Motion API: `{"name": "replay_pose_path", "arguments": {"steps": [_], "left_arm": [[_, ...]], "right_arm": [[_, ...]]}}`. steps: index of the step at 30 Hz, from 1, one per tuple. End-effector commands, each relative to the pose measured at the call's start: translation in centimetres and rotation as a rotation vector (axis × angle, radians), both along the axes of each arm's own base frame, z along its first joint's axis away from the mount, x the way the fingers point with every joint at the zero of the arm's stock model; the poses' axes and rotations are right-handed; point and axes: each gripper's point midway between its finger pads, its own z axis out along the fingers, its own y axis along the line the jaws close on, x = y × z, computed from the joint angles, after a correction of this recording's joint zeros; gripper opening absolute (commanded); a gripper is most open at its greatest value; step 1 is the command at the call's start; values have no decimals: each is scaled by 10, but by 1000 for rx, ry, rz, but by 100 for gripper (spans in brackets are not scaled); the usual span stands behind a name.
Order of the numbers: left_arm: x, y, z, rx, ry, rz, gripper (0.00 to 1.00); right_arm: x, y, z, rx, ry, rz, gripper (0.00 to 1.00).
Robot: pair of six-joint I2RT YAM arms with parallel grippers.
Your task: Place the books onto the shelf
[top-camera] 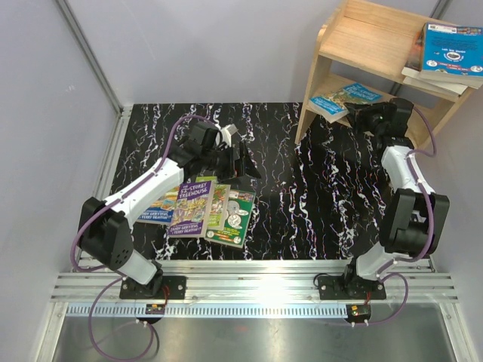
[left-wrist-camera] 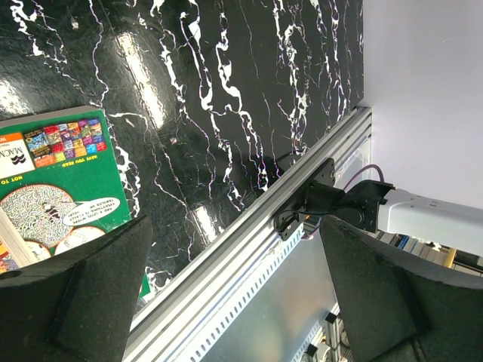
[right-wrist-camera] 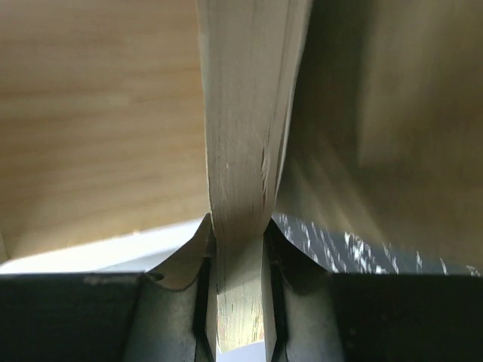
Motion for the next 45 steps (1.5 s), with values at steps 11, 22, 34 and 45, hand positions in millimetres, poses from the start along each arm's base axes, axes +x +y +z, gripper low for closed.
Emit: {"name": "replay_pose_path", "arguments": {"steps": [11, 22, 34, 45], "left_arm": [[15, -10, 1, -50, -25, -17, 95], [30, -17, -4, -52, -13, -20, 95], [35, -23, -9, -65, 11, -27, 94], [25, -17, -11, -54, 10, -29, 94]], "right_arm": [[59, -3, 39, -27, -116, 84, 75], [18, -18, -7, -104, 139, -19, 85], [-18, -46, -25, -239, 352, -146, 44], [-2, -55, -33, -242, 331, -184, 36]]}}
